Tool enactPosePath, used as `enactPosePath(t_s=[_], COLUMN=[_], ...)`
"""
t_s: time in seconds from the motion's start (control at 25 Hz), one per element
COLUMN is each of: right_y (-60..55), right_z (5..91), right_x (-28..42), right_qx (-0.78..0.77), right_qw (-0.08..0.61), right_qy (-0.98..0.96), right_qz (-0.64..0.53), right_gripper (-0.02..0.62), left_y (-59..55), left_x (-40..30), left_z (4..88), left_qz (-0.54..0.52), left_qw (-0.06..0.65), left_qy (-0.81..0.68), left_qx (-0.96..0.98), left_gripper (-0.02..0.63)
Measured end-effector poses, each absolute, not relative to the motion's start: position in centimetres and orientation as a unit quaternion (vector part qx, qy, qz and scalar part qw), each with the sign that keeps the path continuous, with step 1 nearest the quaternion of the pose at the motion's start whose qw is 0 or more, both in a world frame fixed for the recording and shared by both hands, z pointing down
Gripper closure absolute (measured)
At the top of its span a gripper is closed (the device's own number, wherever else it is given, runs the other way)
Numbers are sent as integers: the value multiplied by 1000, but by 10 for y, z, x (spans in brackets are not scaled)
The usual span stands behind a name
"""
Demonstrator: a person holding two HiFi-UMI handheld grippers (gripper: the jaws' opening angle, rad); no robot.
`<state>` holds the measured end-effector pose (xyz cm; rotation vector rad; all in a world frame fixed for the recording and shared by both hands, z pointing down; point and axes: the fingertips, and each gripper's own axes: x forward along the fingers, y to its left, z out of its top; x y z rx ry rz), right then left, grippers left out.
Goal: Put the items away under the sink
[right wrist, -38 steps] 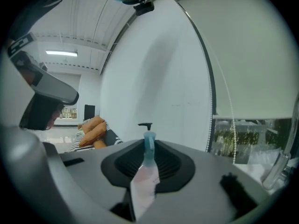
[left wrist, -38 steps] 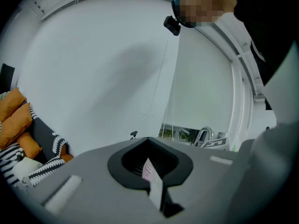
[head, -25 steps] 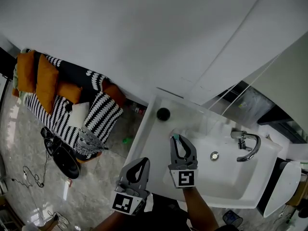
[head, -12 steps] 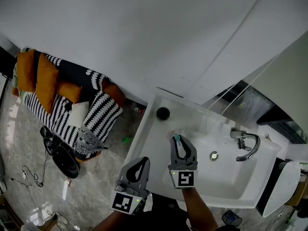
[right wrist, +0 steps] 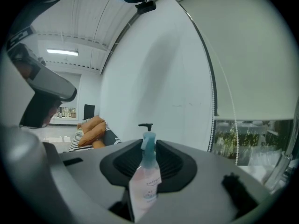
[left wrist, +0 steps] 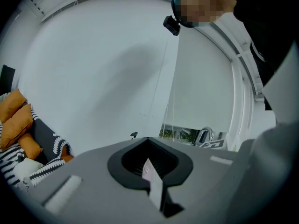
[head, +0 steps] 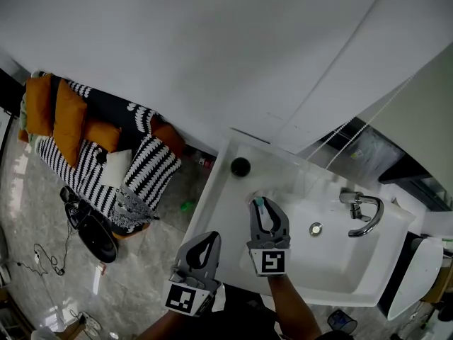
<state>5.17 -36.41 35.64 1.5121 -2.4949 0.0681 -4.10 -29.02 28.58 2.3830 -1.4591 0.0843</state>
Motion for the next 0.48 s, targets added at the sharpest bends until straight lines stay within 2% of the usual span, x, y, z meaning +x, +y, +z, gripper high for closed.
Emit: enactPosePath(t_s=[0.48], right_y=[-368], right_z=[355], right_x=[46], right_qx=[499], right_qw=[108], right_qy=[-860], right_qz=[10], right_gripper=[491], left_y=[-292], left_x=[-47], left_z=[287], left_qz=[29], left_qw=[163], left_qy=[-518], left_qx=[839], left_gripper=[598])
